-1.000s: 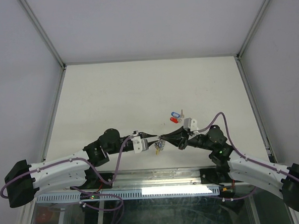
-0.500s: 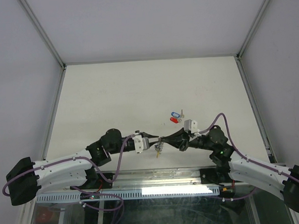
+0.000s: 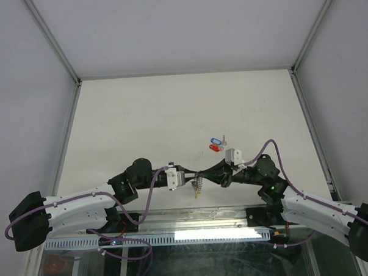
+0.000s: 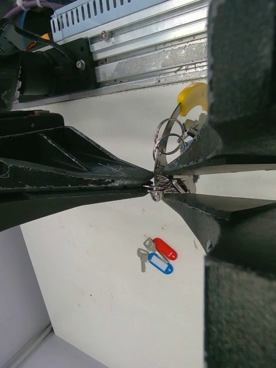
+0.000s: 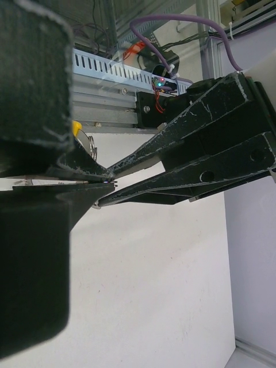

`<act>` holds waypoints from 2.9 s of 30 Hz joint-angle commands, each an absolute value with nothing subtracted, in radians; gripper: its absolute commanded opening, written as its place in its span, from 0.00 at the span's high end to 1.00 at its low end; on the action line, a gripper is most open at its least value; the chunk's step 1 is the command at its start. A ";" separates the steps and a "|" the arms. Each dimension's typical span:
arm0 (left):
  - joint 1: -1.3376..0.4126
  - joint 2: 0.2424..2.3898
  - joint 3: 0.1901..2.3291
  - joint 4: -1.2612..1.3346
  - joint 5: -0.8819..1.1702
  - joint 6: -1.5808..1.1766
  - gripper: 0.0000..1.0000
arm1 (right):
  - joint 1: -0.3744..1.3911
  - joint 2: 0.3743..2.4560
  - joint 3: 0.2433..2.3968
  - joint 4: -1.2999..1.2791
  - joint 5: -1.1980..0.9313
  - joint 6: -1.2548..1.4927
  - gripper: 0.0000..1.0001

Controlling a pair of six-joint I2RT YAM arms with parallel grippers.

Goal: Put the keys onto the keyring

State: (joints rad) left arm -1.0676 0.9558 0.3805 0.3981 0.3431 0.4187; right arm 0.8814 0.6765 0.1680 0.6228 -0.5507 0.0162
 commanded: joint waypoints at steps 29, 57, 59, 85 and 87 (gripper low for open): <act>-1.074 0.995 0.678 -0.154 0.249 0.723 1.00 | 0.881 0.618 0.427 0.095 -0.395 -0.186 0.62; -1.097 1.231 1.160 -0.796 0.034 0.906 1.00 | 0.884 0.820 0.277 0.632 -0.447 -0.101 0.67; -1.103 1.251 1.179 -0.823 0.016 0.908 1.00 | 0.886 0.851 0.281 0.673 -0.459 -0.089 0.67; -1.109 1.264 1.175 -0.817 0.053 0.893 1.00 | 0.913 1.046 0.345 0.821 -0.509 -0.071 0.69; -1.109 1.264 1.174 -0.817 0.056 0.894 1.00 | 0.913 1.054 0.349 0.824 -0.507 -0.071 0.69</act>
State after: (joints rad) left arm -1.0946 1.2743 1.1381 -0.8490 0.0433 0.8871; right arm 0.9066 1.0454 0.3019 0.7303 -0.5011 -0.0776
